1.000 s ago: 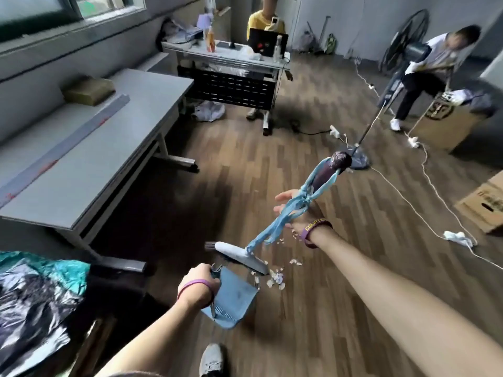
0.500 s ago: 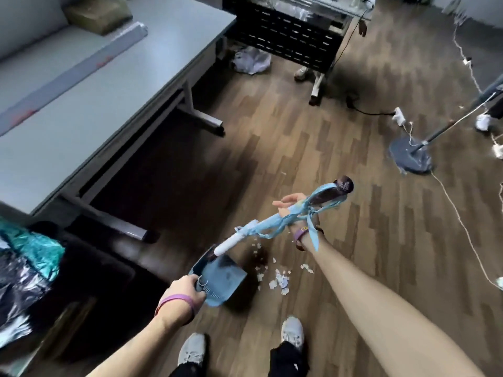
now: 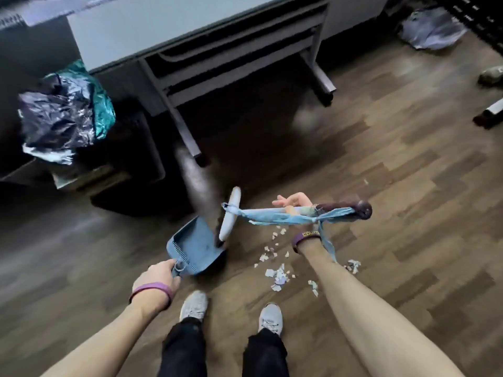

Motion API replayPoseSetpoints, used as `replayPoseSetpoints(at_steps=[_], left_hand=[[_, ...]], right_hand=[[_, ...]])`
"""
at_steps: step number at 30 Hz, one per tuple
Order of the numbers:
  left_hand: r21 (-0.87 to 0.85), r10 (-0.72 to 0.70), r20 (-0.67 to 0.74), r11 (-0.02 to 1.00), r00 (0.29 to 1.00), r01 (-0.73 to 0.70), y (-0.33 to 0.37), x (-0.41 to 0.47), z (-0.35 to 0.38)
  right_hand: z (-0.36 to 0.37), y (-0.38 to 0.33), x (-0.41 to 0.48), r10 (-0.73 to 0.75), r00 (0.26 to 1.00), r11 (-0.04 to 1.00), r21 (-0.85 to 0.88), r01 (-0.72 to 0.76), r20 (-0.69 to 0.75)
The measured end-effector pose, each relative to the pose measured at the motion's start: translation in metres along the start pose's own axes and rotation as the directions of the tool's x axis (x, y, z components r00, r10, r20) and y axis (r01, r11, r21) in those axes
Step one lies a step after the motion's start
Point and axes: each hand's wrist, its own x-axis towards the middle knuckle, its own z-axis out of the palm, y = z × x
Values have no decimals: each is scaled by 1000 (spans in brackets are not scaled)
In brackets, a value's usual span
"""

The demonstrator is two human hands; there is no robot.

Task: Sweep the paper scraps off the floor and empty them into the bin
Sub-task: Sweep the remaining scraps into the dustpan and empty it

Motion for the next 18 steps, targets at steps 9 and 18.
replayPoseSetpoints(at_steps=[9,18], left_hand=[[-120,-147,1,982,989,146,-26,-52,81],[-335,-188,-80,930,979,151,-31,-88,165]], right_hand=[[-84,252,0,284,897,854,-515,-76,339],[-80,221,-97,72,950,743,-651,152,304]])
